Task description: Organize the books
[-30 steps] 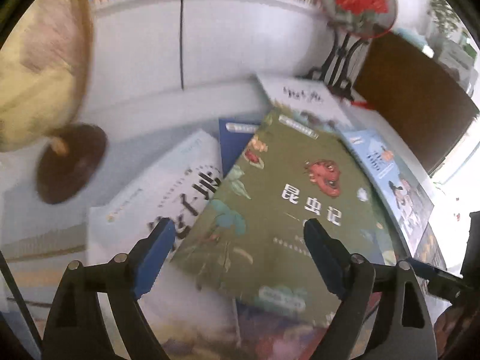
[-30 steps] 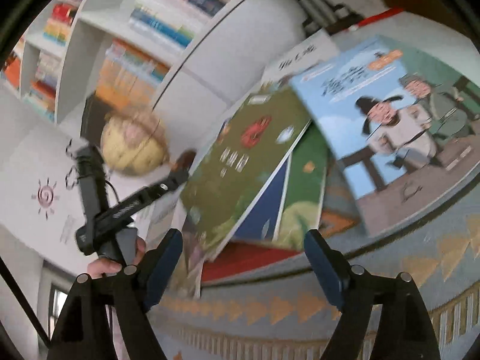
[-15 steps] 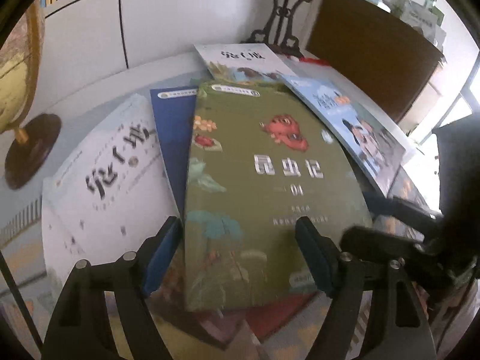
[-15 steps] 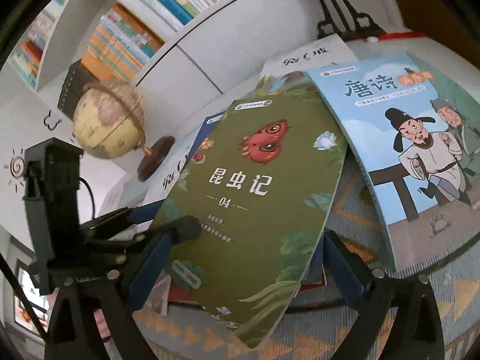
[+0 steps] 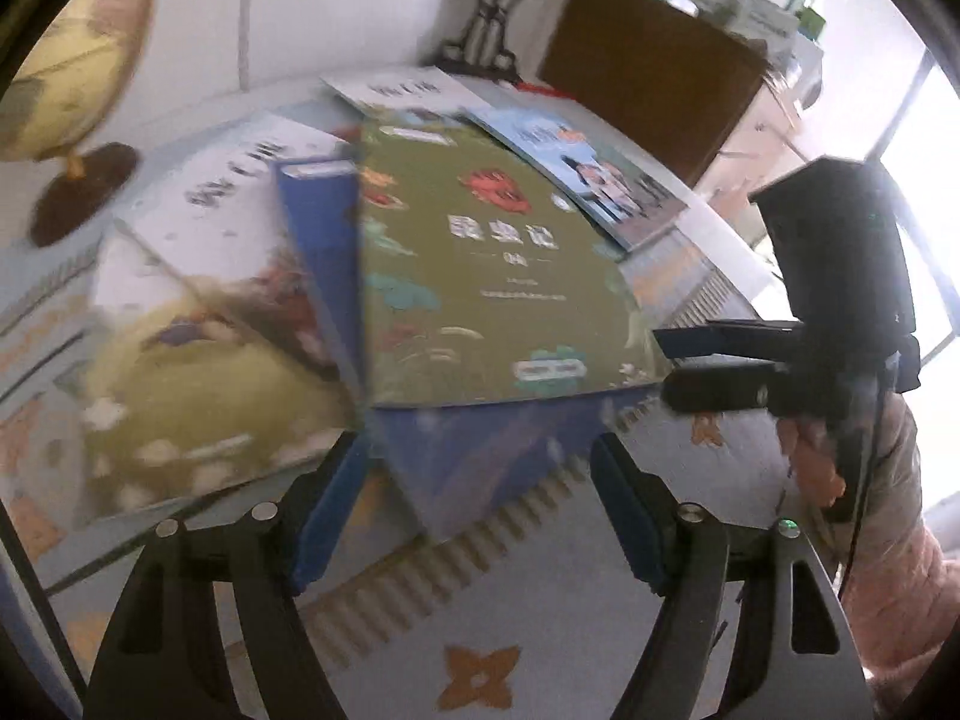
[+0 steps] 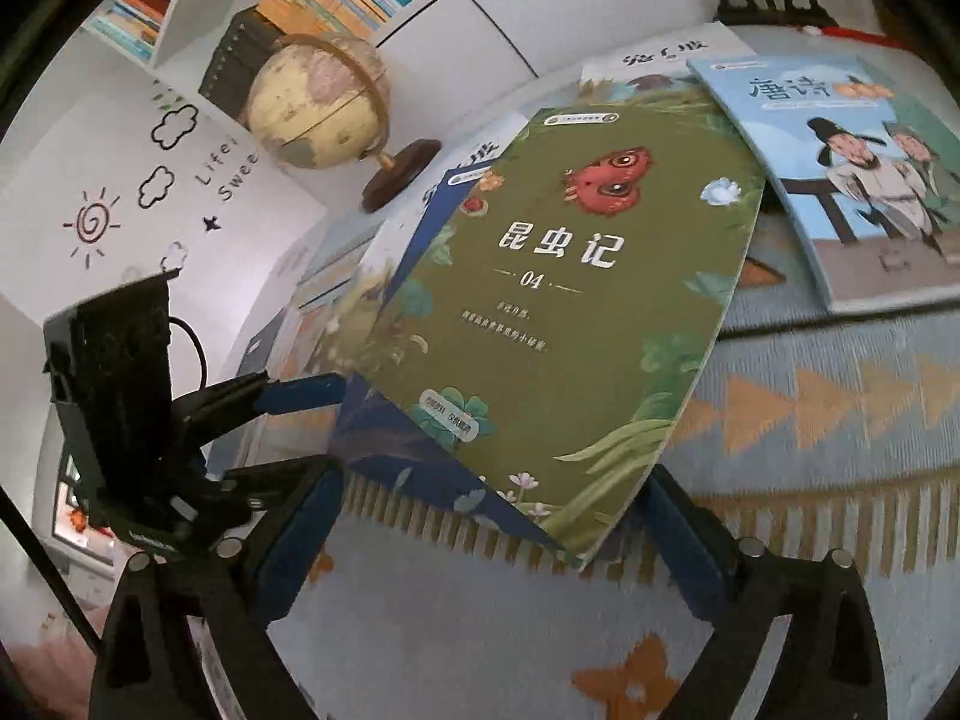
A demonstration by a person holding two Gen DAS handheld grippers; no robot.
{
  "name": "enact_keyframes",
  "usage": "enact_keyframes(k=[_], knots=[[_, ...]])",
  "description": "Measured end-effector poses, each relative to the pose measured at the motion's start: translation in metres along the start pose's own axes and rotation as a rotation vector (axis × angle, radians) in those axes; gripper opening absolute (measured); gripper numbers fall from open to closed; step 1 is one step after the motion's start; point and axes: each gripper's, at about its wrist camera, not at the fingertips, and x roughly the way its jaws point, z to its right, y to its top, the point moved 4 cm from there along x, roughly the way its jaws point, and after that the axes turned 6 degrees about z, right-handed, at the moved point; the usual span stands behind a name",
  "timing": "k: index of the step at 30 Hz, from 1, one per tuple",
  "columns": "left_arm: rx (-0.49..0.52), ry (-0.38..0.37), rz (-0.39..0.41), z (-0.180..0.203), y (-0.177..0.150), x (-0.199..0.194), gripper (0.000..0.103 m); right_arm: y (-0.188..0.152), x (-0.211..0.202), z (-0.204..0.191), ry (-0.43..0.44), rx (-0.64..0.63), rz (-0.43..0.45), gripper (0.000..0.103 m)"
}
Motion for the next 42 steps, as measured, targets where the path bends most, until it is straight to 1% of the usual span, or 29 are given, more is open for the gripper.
enact_keyframes(k=[1,2,3,5,6,9,11,13,14,15,18,20,22,23,24,25,26,27,28,29,31,32,34,35,37,39,40,41,42], knots=[[-0.01,0.029,0.035,-0.007,0.007,-0.006,0.075,0.005,0.0,0.003,-0.021,0.01,0.023,0.096],[-0.027,0.038,0.064,-0.013,0.014,-0.009,0.075,0.012,-0.001,0.008,-0.042,0.026,0.051,0.096],[-0.056,0.032,0.085,-0.021,0.024,-0.01,0.075,0.019,0.001,0.012,-0.044,0.051,0.076,0.096],[-0.111,0.013,0.094,-0.032,0.041,-0.001,0.075,0.03,0.006,0.017,-0.03,0.092,0.116,0.097],[-0.118,0.001,0.093,-0.033,0.047,0.006,0.075,0.037,0.012,0.023,-0.061,0.117,0.143,0.097],[-0.033,0.019,0.09,-0.018,0.059,0.028,0.075,0.043,0.016,0.029,-0.063,0.153,0.184,0.097],[0.027,0.027,0.068,-0.006,0.062,0.044,0.075,0.045,0.017,0.032,-0.051,0.17,0.204,0.097],[0.035,0.038,0.023,-0.001,0.062,0.062,0.075,0.045,0.017,0.035,-0.029,0.186,0.224,0.097],[0.033,0.06,0.013,0.0,0.06,0.065,0.076,0.044,0.017,0.035,-0.027,0.187,0.23,0.097],[0.048,0.089,0.02,0.005,0.059,0.065,0.076,0.043,0.018,0.034,-0.031,0.181,0.23,0.097],[0.117,0.124,0.012,0.021,0.049,0.06,0.076,0.041,0.013,0.032,-0.082,0.153,0.214,0.098],[0.13,0.14,-0.001,0.027,0.04,0.054,0.076,0.037,0.011,0.025,-0.1,0.133,0.19,0.099],[0.119,0.142,-0.005,0.03,0.03,0.045,0.076,0.028,0.009,0.018,-0.096,0.114,0.16,0.099],[0.101,0.077,-0.009,0.034,0.024,0.039,0.076,0.024,0.009,0.014,-0.082,0.098,0.142,0.099],[0.065,-0.042,-0.022,0.042,0.017,0.032,0.076,0.018,0.011,0.005,-0.045,0.077,0.11,0.1],[0.033,-0.118,-0.032,0.05,0.008,0.024,0.076,0.012,0.012,-0.004,-0.02,0.048,0.081,0.099],[0.04,-0.123,-0.036,0.058,0.001,0.02,0.076,0.005,0.013,-0.013,0.012,0.017,0.049,0.099],[0.095,-0.079,-0.023,0.068,-0.008,0.013,0.076,-0.002,0.014,-0.021,0.041,-0.013,0.022,0.098],[0.128,-0.04,-0.003,0.073,-0.013,0.008,0.076,-0.008,0.015,-0.026,0.042,-0.032,0.007,0.097],[0.154,0.001,0.02,0.075,-0.017,0.001,0.077,-0.012,0.015,-0.028,0.019,-0.048,0.002,0.097],[0.16,0.03,0.033,0.067,-0.019,-0.007,0.078,-0.015,0.014,-0.023,-0.048,-0.056,0.021,0.097],[0.149,0.046,0.033,0.057,-0.017,-0.009,0.078,-0.014,0.013,-0.02,-0.036,-0.038,0.033,0.097],[0.101,0.117,0.036,0.025,-0.008,-0.008,0.078,-0.008,0.01,-0.013,-0.026,0.028,0.062,0.097],[0.065,0.148,0.039,0.005,-0.001,-0.006,0.078,-0.006,0.008,-0.012,-0.036,0.036,0.087,0.097],[-0.002,0.171,0.044,-0.024,0.01,0.002,0.078,-0.001,0.004,-0.01,-0.062,0.045,0.146,0.097],[-0.061,0.161,0.042,-0.047,0.014,0.009,0.078,0.003,0.005,-0.008,-0.047,0.073,0.172,0.097],[-0.08,0.136,0.027,-0.052,0.014,0.013,0.077,0.004,0.006,-0.007,-0.036,0.085,0.174,0.097],[-0.096,0.089,0.01,-0.051,0.012,0.017,0.077,0.005,0.01,-0.009,-0.027,0.088,0.168,0.097],[-0.097,0.057,0.004,-0.048,0.009,0.017,0.077,0.005,0.012,-0.009,-0.039,0.083,0.162,0.097]])
